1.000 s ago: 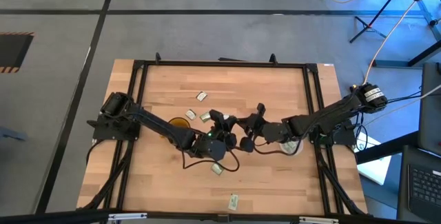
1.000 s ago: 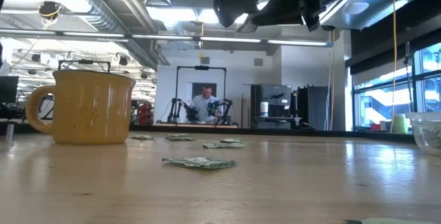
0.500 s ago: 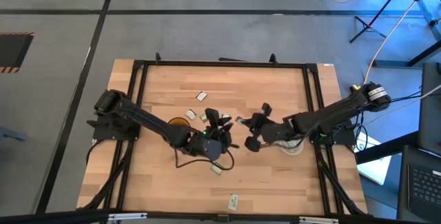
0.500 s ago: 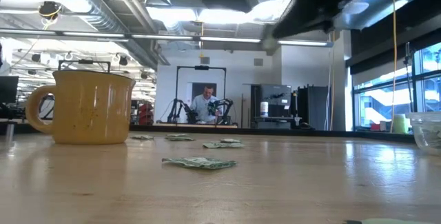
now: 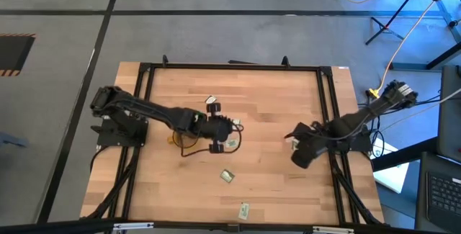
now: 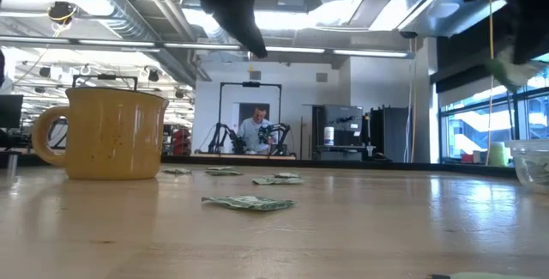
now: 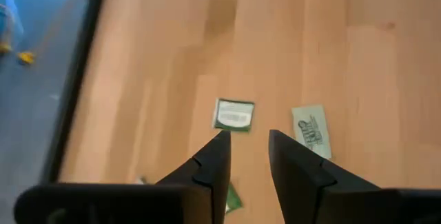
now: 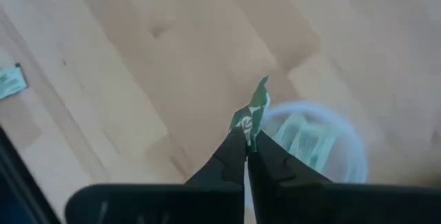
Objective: Pick and place Stevia / Truvia into bins
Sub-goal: Put the green stevia packet into the transparent container
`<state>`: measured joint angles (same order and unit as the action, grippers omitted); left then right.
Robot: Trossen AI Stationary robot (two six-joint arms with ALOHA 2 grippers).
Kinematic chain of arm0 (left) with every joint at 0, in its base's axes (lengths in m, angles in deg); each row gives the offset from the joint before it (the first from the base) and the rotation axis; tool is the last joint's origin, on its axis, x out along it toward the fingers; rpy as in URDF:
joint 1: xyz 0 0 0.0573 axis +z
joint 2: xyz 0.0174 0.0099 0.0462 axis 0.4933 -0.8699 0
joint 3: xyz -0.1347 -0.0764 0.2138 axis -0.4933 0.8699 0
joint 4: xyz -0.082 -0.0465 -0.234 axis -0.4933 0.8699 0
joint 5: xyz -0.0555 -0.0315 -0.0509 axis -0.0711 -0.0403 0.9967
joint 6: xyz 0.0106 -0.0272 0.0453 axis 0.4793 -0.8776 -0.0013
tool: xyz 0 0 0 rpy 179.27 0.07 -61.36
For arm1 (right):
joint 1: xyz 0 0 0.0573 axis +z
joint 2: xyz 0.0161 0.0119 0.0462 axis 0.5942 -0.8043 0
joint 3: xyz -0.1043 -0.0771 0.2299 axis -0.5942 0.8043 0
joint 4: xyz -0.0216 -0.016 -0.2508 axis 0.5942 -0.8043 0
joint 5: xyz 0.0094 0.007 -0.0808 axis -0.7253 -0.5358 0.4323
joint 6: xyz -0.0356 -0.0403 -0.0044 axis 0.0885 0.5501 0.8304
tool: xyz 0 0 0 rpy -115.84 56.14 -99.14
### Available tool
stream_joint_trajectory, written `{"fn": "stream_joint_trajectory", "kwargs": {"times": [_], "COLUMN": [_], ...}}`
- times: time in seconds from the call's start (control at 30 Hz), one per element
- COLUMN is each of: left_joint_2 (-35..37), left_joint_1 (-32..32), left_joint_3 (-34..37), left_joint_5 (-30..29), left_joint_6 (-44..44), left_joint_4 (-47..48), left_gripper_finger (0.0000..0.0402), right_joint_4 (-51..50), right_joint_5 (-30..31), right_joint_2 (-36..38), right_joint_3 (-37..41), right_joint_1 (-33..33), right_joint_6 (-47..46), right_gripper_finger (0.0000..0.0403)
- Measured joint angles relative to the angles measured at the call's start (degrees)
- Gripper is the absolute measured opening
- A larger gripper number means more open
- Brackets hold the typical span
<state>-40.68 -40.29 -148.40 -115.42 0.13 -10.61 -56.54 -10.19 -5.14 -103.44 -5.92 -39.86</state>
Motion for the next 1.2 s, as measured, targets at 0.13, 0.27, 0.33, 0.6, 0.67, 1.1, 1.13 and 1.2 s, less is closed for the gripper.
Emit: {"fn": "stream_joint_trajectory", "kwargs": {"times": [0.13, 0.27, 0.33, 0.6, 0.67, 1.1, 1.13, 1.2], "left_joint_2": [-0.8, -1.1, -1.2, -1.2, -1.2, -3.0, -3.1, -3.6], "left_joint_1": [2.6, 4.0, 4.5, 4.9, 4.9, 5.8, 6.3, 7.4], "left_joint_3": [0.0, 0.0, 0.0, 0.0, 0.0, 0.0, 0.1, 0.0], "left_joint_5": [7.8, 14.5, 16.1, 16.4, 16.4, 18.9, 18.8, 18.7], "left_joint_6": [0.4, 2.6, 2.9, 2.9, 3.0, 3.0, 3.0, 3.0], "left_joint_4": [0.5, 0.7, 1.1, 1.4, 1.4, 4.3, 5.7, 6.3], "left_gripper_finger": [0.0088, 0.009, 0.0091, 0.0086, 0.0086, 0.009, 0.0091, 0.0093], "right_joint_4": [1.3, 3.2, 5.3, 7.3, 7.3, 9.7, 9.2, 7.8], "right_joint_5": [-0.9, -1.8, -2.5, -2.5, -2.4, -2.4, -2.4, -2.3], "right_joint_2": [1.8, 1.8, 1.7, 1.7, 1.7, 1.7, 1.7, 1.7], "right_joint_3": [3.8, 8.3, 10.6, 16.1, 17.2, 19.8, 19.7, 19.0], "right_joint_1": [3.5, 4.6, 4.6, 4.6, 4.6, 4.6, 4.6, 4.6], "right_joint_6": [-5.8, -8.9, -9.4, -9.5, -9.5, -8.6, -8.6, -9.2], "right_gripper_finger": [0.0003, 0.0003, 0.0003, 0.0003, 0.0003, 0.0057, 0.0066, 0.0085]}}
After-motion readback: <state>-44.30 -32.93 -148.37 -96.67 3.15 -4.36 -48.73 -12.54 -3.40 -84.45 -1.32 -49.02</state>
